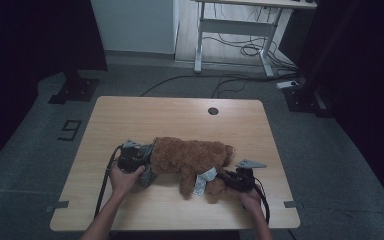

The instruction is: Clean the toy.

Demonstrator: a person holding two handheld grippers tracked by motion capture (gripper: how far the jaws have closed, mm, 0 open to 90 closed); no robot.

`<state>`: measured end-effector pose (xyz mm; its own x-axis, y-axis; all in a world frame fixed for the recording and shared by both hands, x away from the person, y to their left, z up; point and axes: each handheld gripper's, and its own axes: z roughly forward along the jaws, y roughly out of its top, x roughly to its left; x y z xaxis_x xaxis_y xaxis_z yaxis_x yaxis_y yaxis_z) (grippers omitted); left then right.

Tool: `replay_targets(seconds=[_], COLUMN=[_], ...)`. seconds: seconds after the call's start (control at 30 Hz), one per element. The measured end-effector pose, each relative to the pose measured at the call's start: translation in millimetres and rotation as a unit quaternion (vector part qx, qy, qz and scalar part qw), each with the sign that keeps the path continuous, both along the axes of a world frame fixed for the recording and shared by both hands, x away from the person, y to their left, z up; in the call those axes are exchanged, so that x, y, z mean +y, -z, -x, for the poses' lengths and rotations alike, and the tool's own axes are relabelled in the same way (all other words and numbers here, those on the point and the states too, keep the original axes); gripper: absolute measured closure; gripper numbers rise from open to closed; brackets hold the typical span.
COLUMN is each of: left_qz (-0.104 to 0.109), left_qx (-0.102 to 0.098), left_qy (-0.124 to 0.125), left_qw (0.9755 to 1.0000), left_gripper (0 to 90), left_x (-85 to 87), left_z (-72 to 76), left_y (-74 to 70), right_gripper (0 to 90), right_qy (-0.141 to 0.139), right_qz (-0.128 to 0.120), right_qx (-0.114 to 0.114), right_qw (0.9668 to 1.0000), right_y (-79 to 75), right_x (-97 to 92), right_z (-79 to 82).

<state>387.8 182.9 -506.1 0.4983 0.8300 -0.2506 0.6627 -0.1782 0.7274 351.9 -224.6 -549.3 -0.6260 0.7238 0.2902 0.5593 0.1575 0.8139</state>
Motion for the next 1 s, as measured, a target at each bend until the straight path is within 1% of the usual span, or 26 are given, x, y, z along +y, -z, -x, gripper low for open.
replay_targets(seconds=[0.07,0.1,0.17,0.23,0.27,0.33,0.4,0.43,0.47,0.5,0.53,0.6,0.63,0.67,0.7,0.73,0.77,0.8,0.83,0.87,0.97,1.0], left_qz=[0.016,0.019,0.026,0.027,0.023,0.014,0.006,0.003,0.003,0.006,0.004,-0.007,-0.016,-0.016,-0.05,-0.059,-0.054,-0.043,-0.03,-0.023,-0.025,-0.025], left_qx=[-0.011,-0.02,-0.04,-0.061,-0.07,-0.083,-0.087,-0.083,-0.077,-0.068,-0.059,-0.044,-0.037,-0.037,-0.026,-0.017,-0.008,-0.004,0.0,0.006,0.005,0.005], left_qy=[0.001,-0.001,0.004,0.018,0.028,0.047,0.068,0.078,0.088,0.097,0.105,0.115,0.118,0.118,0.115,0.112,0.108,0.104,0.101,0.1,0.1,0.1], left_qw=[0.9998,0.9996,0.9988,0.9976,0.9969,0.9953,0.9939,0.9935,0.9932,0.993,0.9927,0.9924,0.9922,0.9922,0.9918,0.9918,0.9926,0.9936,0.9945,0.9947,0.9947,0.9947], left_gripper=[83.1,83.1,83.0,82.9,82.8,82.6,82.4,82.3,82.3,82.2,82.2,82.1,82.0,82.0,81.9,81.9,81.8,81.9,82.0,82.2,82.3,82.3], left_x=[3.0,3.9,2.8,-4.2,-10.5,-27.5,-48.7,-60.7,-72.9,-85.2,-97.6,-120.3,-129.5,-129.5,-141.1,-142.2,-140.5,-136.1,-131.0,-126.3,-115.6,-115.6], left_z=[0.6,1.3,3.5,5.9,6.5,4.9,-1.9,-7.0,-13.0,-19.3,-25.4,-35.8,-40.2,-40.2,-47.2,-50.2,-52.2,-53.3,-53.6,-53.3,-48.7,-48.7], left_y=[-12.6,-21.3,-41.4,-63.4,-74.1,-92.6,-104.6,-107.6,-108.6,-107.7,-105.2,-96.7,-90.9,-90.9,-77.9,-70.9,-64.6,-60.5,-58.5,-57.8,-58.9,-58.9], right_gripper=[73.0,73.0,72.9,72.2,72.0,71.7,71.2,71.0,70.9,70.9,70.8,70.6,70.6,70.6,70.8,71.2,71.6,71.9,72.0,72.1,72.9,72.9], right_qy=[-0.002,-0.003,-0.004,-0.007,-0.007,-0.006,-0.004,-0.004,-0.005,-0.005,-0.005,-0.006,-0.005,-0.005,-0.005,-0.004,-0.002,-0.002,-0.002,-0.003,-0.005,-0.005], right_qz=[0.002,0.005,0.011,0.02,0.022,0.02,0.017,0.016,0.016,0.014,0.013,0.01,0.008,0.007,0.006,0.005,0.003,0.002,0.0,-0.002,-0.002,-0.002], right_qx=[-0.003,-0.008,-0.018,-0.035,-0.038,-0.035,-0.032,-0.03,-0.029,-0.029,-0.029,-0.027,-0.025,-0.025,-0.025,-0.024,-0.023,-0.021,-0.019,-0.018,-0.017,-0.017], right_qw=[1.0,1.0,0.9998,0.9991,0.999,0.9992,0.9993,0.9994,0.9994,0.9995,0.9995,0.9996,0.9996,0.9996,0.9997,0.9997,0.9997,0.9998,0.9998,0.9998,0.9998,0.9998], right_y=[-0.4,-0.6,-1.2,-1.7,-1.8,-2.0,-1.8,-1.7,-1.6,-1.4,-1.1,-0.5,-0.4,0.0,0.3,0.6,0.8,0.9,0.9,1.0,0.7,0.7], right_x=[-0.7,-0.9,-1.3,-0.9,-0.9,-1.4,-1.8,-2.2,-2.7,-2.9,-3.3,-4.2,-4.6,-5.0,-5.3,-5.4,-5.4,-5.5,-5.6,-5.6,-4.4,-4.4], right_z=[-0.7,-1.2,-2.2,-2.9,-3.6,-5.3,-6.3,-6.5,-6.7,-6.8,-7.0,-7.1,-7.1,-7.1,-7.0,-6.6,-6.2,-6.0,-5.8,-5.9,-5.6,-5.6])
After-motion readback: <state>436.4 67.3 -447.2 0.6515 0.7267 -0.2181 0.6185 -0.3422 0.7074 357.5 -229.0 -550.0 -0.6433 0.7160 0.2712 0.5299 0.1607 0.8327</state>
